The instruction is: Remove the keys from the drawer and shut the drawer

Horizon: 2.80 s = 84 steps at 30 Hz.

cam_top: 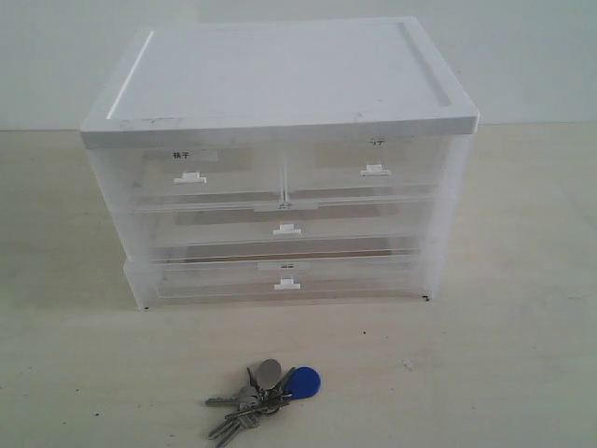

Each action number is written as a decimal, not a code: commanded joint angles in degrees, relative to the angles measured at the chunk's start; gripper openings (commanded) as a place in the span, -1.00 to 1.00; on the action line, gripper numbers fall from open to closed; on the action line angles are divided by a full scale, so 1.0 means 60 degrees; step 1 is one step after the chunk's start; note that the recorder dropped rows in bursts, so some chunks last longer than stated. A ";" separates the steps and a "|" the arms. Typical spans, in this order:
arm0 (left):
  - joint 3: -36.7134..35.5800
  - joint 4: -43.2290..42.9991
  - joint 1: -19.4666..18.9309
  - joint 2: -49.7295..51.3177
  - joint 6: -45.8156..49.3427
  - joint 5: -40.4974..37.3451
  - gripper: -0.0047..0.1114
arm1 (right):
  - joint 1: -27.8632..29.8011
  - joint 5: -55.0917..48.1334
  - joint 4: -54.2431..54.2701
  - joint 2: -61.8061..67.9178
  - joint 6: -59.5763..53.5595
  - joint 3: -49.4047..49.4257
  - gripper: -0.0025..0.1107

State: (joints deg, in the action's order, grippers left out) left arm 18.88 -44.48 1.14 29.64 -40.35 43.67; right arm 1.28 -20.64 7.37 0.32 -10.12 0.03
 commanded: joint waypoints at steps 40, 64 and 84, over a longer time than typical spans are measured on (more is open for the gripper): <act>-0.3146 0.6847 0.0014 -0.4884 0.6495 -0.5904 -0.84 | 0.0047 0.0033 -0.0024 -0.0053 -0.0054 -0.0005 -0.96; -0.3146 0.7954 -0.0196 -0.4940 0.8394 -0.9530 -0.84 | 0.0047 0.0033 -0.0024 -0.0053 -0.0054 -0.0005 -0.96; -0.3146 0.7954 -0.0196 -0.4940 0.8376 -1.0099 -0.84 | 0.0047 0.0033 -0.0024 -0.0053 -0.0054 -0.0005 -0.96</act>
State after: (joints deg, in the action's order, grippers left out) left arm 0.14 2.60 0.00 0.21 9.46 -16.72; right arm 1.28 -20.64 7.37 0.32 -10.12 0.03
